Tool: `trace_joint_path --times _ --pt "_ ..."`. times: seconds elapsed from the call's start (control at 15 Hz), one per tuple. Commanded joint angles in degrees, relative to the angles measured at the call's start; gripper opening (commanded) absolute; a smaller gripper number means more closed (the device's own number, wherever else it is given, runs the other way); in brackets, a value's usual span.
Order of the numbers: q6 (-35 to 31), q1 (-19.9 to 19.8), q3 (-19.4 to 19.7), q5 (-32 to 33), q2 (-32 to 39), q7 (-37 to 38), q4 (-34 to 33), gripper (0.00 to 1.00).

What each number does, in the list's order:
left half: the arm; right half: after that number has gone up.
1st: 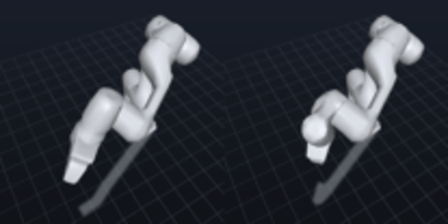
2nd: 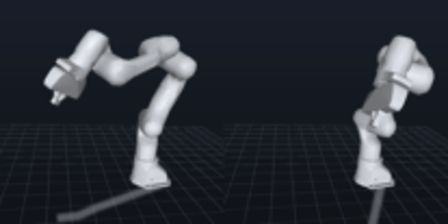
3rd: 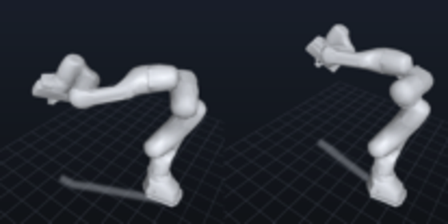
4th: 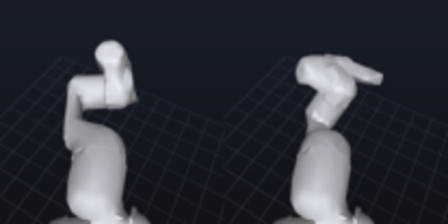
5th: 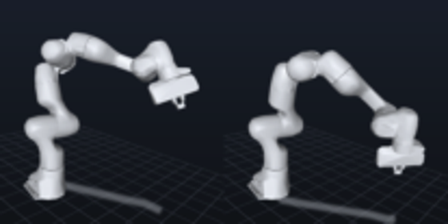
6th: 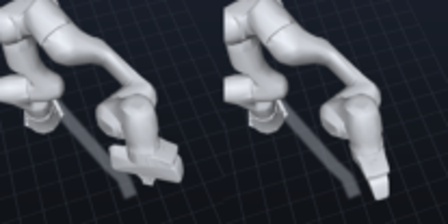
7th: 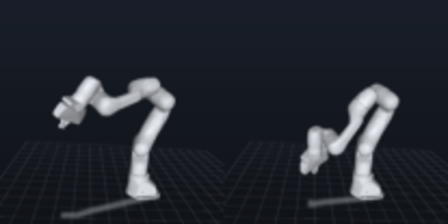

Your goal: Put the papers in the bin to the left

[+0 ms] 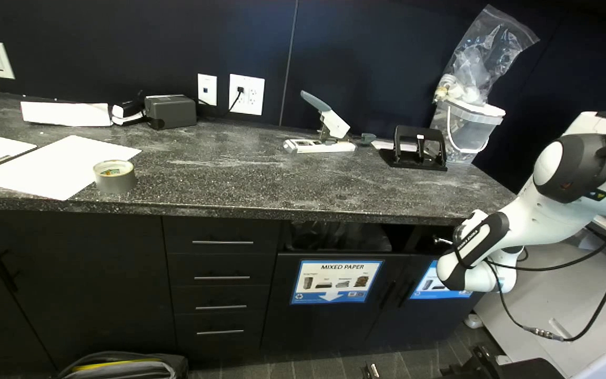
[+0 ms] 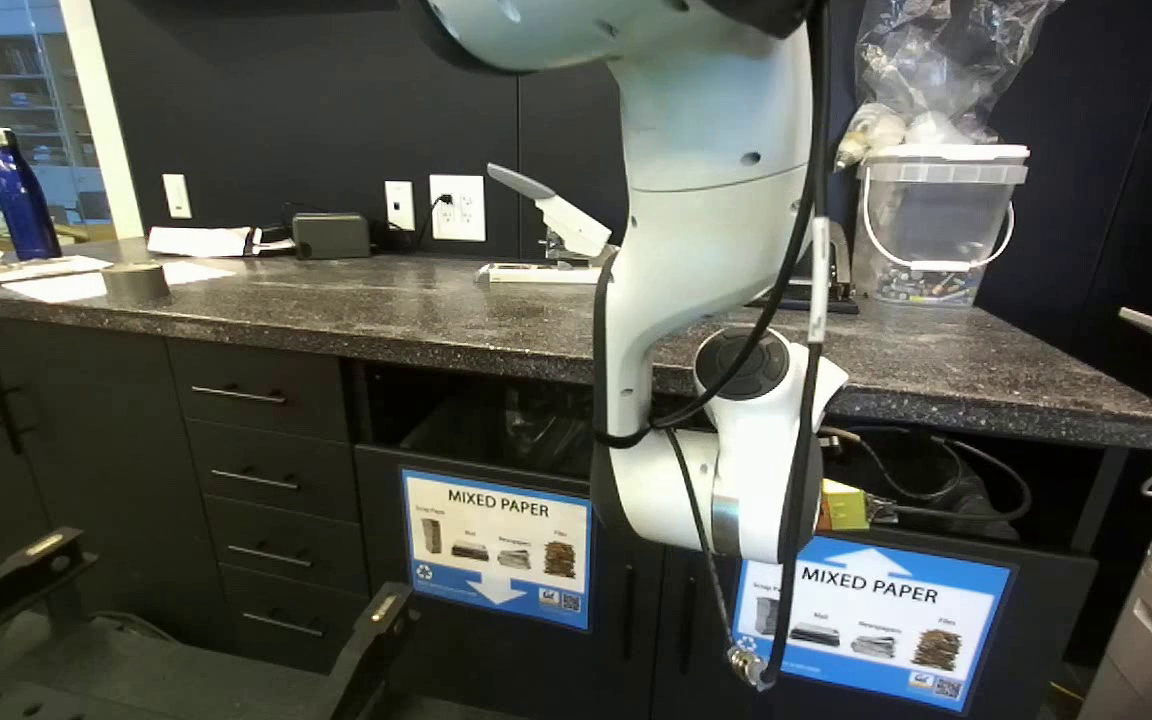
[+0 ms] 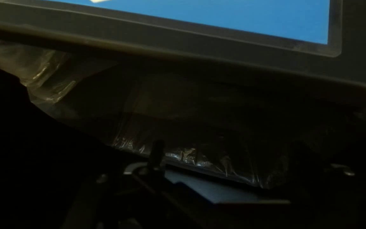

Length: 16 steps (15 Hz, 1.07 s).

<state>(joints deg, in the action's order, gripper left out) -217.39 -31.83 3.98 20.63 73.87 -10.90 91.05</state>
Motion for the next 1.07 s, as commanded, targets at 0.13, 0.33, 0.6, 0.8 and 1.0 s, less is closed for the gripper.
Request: trace_joint_path --times 0.13,0.33,0.6,0.8,1.0 --pt "3.9 4.7 7.2 1.4 -15.7 2.7 18.3 1.0" --pt "11.4 2.5 5.6 8.1 -24.6 2.7 26.6 1.0" --pt "25.2 -3.8 -0.9 19.6 -36.6 4.2 37.2 1.0" --pt "39.8 -13.4 -13.1 21.4 -45.8 5.0 44.9 1.0" --pt "51.9 -17.3 -21.2 11.3 -55.3 7.6 51.1 1.0"
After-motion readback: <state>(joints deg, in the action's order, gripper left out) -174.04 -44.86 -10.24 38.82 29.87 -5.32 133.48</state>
